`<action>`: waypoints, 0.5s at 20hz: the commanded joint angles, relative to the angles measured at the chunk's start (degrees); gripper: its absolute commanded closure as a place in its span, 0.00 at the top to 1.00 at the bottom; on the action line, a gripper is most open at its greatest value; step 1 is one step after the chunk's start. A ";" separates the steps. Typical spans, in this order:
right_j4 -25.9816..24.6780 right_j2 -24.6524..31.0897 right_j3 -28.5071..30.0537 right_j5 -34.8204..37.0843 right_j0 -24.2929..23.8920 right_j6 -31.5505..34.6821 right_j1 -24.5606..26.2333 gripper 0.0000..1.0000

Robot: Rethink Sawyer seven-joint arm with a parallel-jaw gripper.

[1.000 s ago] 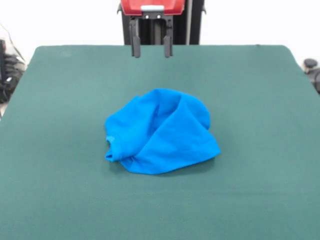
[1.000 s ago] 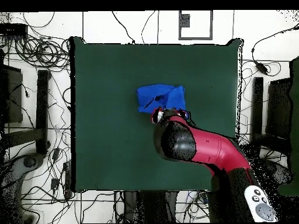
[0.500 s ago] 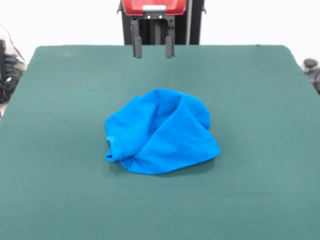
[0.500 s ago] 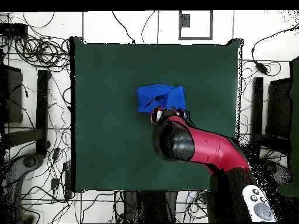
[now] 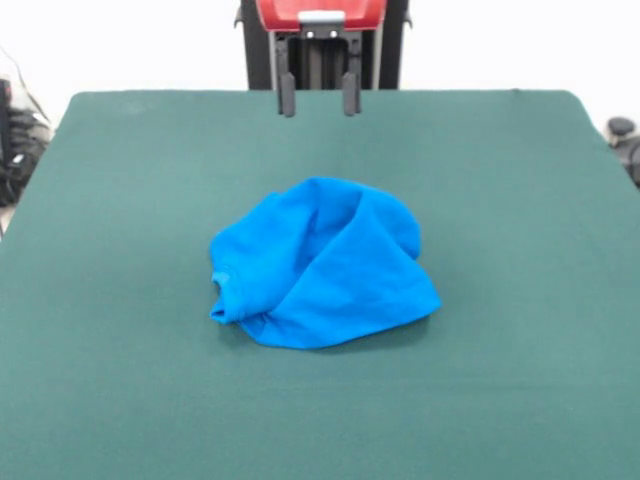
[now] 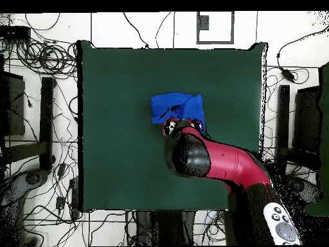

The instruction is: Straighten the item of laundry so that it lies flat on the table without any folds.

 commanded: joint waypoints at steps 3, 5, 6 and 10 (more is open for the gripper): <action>-1.48 3.26 -1.83 5.82 -1.05 1.82 3.58 1.00; -1.70 3.70 -2.12 5.46 -1.56 1.48 4.26 1.00; -1.81 3.85 -2.19 5.33 -1.77 1.36 4.48 1.00; -2.30 3.31 -3.64 4.88 -1.40 1.52 5.93 1.00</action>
